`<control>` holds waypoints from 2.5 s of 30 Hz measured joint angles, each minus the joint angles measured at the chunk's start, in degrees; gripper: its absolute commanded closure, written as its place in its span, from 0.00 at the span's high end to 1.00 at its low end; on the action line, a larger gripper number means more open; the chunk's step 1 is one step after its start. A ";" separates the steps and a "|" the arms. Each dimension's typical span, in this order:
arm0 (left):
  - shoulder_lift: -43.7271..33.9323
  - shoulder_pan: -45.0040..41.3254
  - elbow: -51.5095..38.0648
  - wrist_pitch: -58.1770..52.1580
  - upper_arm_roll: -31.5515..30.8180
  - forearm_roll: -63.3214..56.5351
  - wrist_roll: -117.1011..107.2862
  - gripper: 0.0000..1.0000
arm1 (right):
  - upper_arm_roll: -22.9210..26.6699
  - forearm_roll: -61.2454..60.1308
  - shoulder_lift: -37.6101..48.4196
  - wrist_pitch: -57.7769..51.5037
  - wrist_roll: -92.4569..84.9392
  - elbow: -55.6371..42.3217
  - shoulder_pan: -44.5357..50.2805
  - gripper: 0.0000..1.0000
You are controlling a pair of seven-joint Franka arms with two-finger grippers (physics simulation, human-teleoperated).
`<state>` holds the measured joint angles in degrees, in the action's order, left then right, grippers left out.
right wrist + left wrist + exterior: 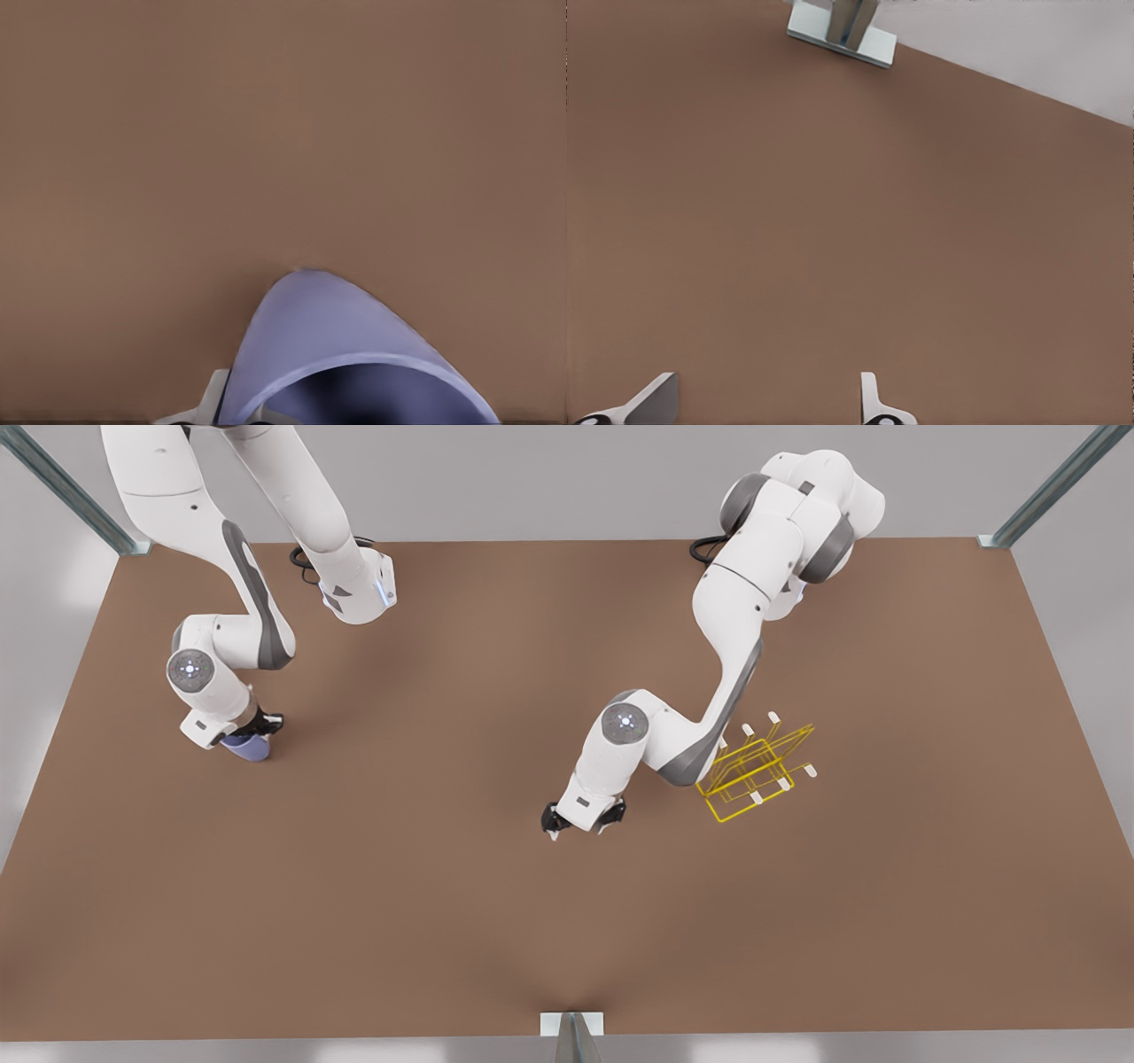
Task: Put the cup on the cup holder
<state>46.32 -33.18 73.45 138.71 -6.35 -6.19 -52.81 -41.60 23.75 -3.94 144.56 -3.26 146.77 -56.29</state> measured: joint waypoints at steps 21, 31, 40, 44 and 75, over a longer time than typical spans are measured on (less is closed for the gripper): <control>-0.40 -0.04 -0.13 -0.14 0.03 -1.02 0.15 1.00 | 2.83 -12.65 -23.52 -8.81 7.84 -37.27 32.08 0.21; -22.10 22.57 -0.32 -26.33 -1.51 -2.19 6.78 1.00 | -10.49 -14.20 -33.33 20.25 18.16 -33.20 27.51 0.21; -35.32 32.55 2.65 -58.76 -11.71 9.37 17.00 1.00 | -26.71 -14.20 -57.47 27.18 27.01 -32.67 22.05 0.21; -35.18 30.22 0.32 -62.96 -11.95 4.77 15.86 1.00 | -27.91 -13.80 -64.04 29.08 30.53 -33.99 25.70 0.21; -12.16 2.01 -9.18 -43.52 -2.61 -0.71 -70.33 1.00 | -22.40 4.79 -79.63 43.89 42.06 -46.24 40.93 1.00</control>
<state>34.16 -31.18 64.27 95.19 -8.96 -6.91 -123.15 -64.00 28.54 -83.58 188.45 38.81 100.53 -15.36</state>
